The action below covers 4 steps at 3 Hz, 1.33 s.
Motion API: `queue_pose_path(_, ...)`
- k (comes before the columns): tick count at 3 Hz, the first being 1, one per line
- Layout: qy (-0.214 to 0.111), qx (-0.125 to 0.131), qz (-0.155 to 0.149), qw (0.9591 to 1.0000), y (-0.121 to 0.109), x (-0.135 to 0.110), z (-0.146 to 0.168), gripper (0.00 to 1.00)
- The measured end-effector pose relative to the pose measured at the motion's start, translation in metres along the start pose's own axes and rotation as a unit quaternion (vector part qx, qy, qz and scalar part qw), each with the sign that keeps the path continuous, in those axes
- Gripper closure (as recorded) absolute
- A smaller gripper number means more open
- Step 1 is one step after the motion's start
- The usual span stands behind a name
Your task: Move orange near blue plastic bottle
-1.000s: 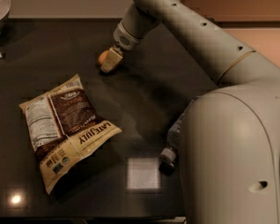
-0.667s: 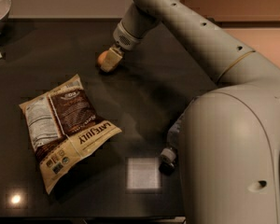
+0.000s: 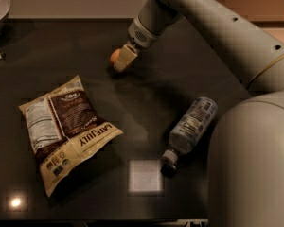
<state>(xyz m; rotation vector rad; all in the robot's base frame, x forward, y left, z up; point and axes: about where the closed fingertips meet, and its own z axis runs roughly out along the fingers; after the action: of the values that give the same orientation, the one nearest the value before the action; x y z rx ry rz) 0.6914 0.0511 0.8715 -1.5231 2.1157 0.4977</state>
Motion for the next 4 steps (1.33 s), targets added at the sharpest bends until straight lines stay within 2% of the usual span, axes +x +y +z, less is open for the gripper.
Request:
queue_pose_path(2, 0.007, 0.013, 0.058, 0.9982, 0.034, 0.055, -0.075, 1.0)
queue_pose_path(4, 0.017, 0.019, 0.12, 0.9925, 0.078, 0.107, -0.119, 1.0)
